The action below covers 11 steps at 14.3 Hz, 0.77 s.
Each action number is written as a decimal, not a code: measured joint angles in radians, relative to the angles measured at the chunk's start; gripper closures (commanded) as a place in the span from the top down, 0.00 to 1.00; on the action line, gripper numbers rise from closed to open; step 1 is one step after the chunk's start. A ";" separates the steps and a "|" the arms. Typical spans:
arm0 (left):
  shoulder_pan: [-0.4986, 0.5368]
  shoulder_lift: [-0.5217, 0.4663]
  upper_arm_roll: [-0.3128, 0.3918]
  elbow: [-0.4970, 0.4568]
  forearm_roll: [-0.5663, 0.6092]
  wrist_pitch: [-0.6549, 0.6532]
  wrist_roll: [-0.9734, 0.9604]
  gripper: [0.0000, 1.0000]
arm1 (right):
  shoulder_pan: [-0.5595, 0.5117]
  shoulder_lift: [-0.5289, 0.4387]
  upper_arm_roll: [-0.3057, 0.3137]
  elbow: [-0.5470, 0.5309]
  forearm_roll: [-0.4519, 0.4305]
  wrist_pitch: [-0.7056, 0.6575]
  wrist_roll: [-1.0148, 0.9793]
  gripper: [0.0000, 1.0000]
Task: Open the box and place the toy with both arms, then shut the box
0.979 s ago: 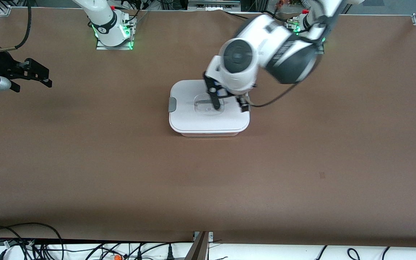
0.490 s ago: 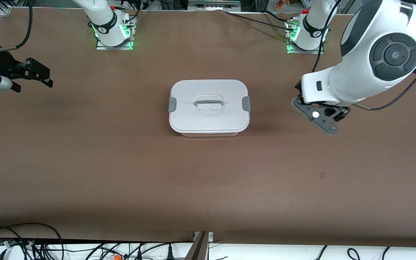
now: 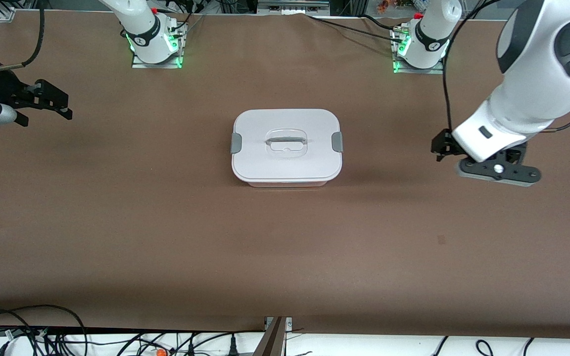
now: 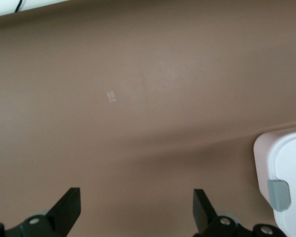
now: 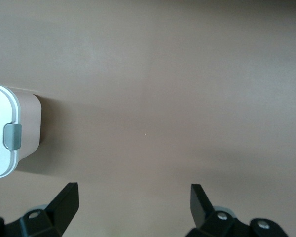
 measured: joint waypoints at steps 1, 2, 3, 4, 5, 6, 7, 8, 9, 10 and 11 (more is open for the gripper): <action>0.006 -0.045 0.028 -0.078 -0.014 0.049 -0.001 1.00 | 0.000 0.000 -0.001 0.000 0.000 0.000 0.000 1.00; 0.022 -0.085 0.043 -0.145 -0.019 0.093 -0.003 1.00 | -0.001 0.000 -0.001 0.000 0.000 0.000 0.000 1.00; 0.051 -0.122 0.047 -0.203 -0.022 0.131 -0.008 1.00 | -0.001 0.000 -0.001 0.000 0.000 0.000 0.000 1.00; 0.084 -0.156 0.045 -0.244 -0.027 0.148 -0.009 1.00 | -0.001 0.000 -0.001 0.000 0.000 0.000 0.000 1.00; 0.109 -0.182 0.039 -0.268 -0.033 0.148 -0.013 1.00 | -0.001 0.000 -0.001 0.000 0.000 0.000 0.000 1.00; 0.121 -0.201 0.033 -0.282 -0.035 0.140 -0.038 1.00 | -0.001 0.000 -0.001 0.000 0.000 0.000 0.000 1.00; 0.123 -0.213 0.030 -0.290 -0.035 0.123 -0.085 1.00 | -0.001 0.000 -0.001 0.000 0.000 0.000 0.000 1.00; 0.123 -0.216 0.026 -0.296 -0.035 0.111 -0.123 1.00 | -0.001 0.000 -0.001 0.000 0.000 0.000 0.000 1.00; 0.123 -0.214 0.021 -0.299 -0.035 0.109 -0.138 1.00 | -0.001 0.000 -0.001 0.000 0.000 0.000 0.000 1.00; 0.122 -0.211 0.015 -0.299 -0.035 0.109 -0.139 1.00 | -0.001 0.000 -0.001 0.000 0.000 0.000 0.000 1.00; 0.122 -0.208 0.005 -0.299 -0.035 0.109 -0.139 1.00 | -0.001 0.001 -0.001 0.000 0.000 0.000 0.000 1.00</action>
